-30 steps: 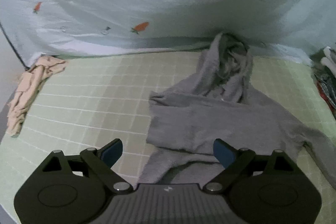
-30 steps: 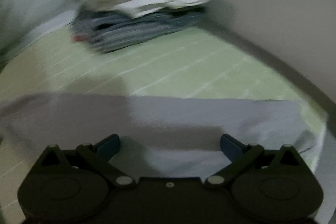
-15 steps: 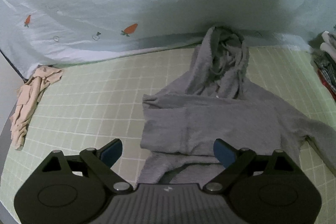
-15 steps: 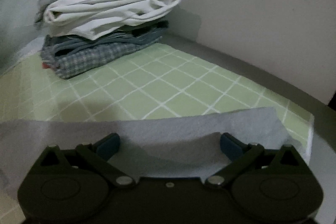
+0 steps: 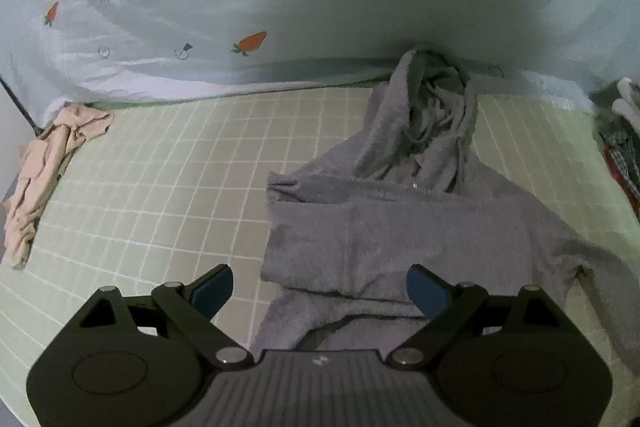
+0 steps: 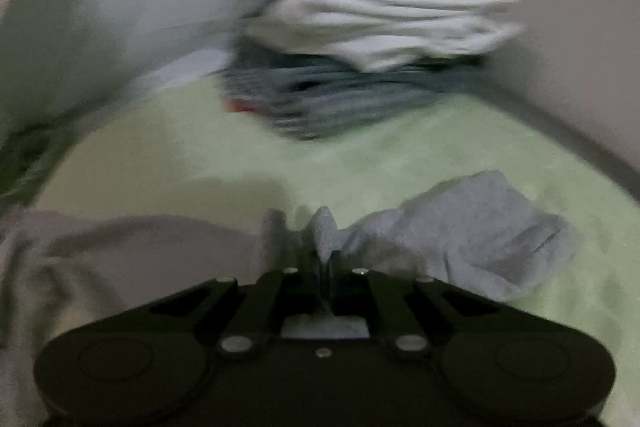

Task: Fold clothes

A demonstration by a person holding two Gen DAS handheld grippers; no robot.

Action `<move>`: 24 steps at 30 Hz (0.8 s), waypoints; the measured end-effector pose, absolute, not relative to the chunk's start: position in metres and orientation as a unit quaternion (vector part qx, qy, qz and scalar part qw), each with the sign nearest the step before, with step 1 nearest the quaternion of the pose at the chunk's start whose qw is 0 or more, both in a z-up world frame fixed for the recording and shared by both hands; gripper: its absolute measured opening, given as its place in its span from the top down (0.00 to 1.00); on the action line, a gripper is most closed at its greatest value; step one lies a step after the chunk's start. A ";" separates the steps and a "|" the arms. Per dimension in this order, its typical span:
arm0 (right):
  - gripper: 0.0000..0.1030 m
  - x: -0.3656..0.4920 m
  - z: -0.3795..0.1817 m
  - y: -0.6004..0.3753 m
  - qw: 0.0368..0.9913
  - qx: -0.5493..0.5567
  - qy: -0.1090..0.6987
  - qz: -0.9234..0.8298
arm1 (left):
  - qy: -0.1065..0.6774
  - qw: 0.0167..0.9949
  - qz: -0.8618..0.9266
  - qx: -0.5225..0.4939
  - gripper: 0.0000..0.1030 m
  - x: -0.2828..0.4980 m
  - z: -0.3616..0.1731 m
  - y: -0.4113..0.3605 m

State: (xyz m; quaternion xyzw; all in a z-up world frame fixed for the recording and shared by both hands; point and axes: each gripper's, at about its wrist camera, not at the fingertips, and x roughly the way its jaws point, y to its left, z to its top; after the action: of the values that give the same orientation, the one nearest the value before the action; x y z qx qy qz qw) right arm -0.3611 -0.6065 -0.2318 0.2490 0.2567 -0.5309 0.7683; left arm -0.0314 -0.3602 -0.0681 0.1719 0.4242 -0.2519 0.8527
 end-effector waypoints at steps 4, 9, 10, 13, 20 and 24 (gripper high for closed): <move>0.86 -0.298 -0.223 -0.589 0.804 0.234 0.304 -0.454 | 0.430 0.853 -0.251 0.158 0.09 -0.028 -0.069 -0.356; 0.28 -0.291 -0.199 -0.578 0.826 0.221 0.303 -0.421 | 0.433 0.853 -0.250 0.150 0.09 -0.025 -0.069 -0.352; 0.25 -0.298 -0.195 -0.581 0.821 0.232 0.300 -0.427 | 0.436 0.852 -0.249 0.148 0.09 -0.024 -0.070 -0.351; 0.20 -0.333 -0.190 -0.597 0.786 0.292 0.270 -0.473 | 0.444 0.849 -0.249 0.140 0.09 -0.020 -0.073 -0.350; 0.18 -0.390 -0.220 -0.636 0.677 0.391 0.249 -0.571 | 0.449 0.843 -0.259 0.144 0.09 -0.023 -0.077 -0.356; 0.21 -0.377 -0.225 -0.636 0.691 0.358 0.271 -0.567 | 0.448 0.842 -0.261 0.148 0.09 -0.024 -0.078 -0.357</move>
State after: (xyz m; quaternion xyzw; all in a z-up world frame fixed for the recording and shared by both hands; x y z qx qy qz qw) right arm -0.3772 -0.6356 -0.2250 0.3583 0.2714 -0.5665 0.6907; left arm -0.0239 -0.3566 -0.0777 0.1477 0.4484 -0.2610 0.8420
